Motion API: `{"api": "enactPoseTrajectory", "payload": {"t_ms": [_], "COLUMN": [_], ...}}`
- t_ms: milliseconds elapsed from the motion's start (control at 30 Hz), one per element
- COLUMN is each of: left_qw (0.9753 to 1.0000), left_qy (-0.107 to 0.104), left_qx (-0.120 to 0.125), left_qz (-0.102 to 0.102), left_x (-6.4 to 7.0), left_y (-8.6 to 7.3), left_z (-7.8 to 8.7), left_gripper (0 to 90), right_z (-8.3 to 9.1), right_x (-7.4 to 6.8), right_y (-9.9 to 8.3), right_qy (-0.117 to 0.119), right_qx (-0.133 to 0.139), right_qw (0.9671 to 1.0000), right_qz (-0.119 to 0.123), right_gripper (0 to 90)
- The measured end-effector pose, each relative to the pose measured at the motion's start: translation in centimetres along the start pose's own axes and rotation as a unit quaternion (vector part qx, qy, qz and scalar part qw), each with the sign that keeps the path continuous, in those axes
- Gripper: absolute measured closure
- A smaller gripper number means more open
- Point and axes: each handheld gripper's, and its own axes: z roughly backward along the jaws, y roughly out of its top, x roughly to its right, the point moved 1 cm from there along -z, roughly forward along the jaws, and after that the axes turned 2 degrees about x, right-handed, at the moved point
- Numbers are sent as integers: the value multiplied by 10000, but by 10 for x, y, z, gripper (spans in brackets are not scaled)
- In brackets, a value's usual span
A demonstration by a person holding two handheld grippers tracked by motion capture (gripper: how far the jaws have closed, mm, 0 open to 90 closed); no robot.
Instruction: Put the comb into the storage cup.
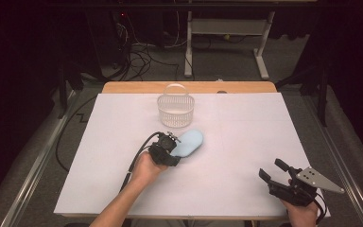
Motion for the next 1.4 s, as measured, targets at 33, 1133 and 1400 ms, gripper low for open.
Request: {"api": "enactPoseTrajectory", "payload": {"t_ms": [33,1133,1400], "left_qw": [10000,9999,9999], "left_qy": [8,-18,-21], "left_qx": [-22,-38,64], "left_qz": [-10,-152,-111], "left_x": [0,0,-2], "left_y": [1,2,0], "left_z": [0,1,3], "left_gripper": [571,676,677], "right_z": [0,0,0], "right_x": [0,0,0], "right_y": [0,0,0], "right_qy": [0,-9,-12], "right_qx": [-1,-26,-26], "right_qw": [10000,10000,10000], "right_qz": [-2,38,39], "right_gripper": [266,269,269]}}
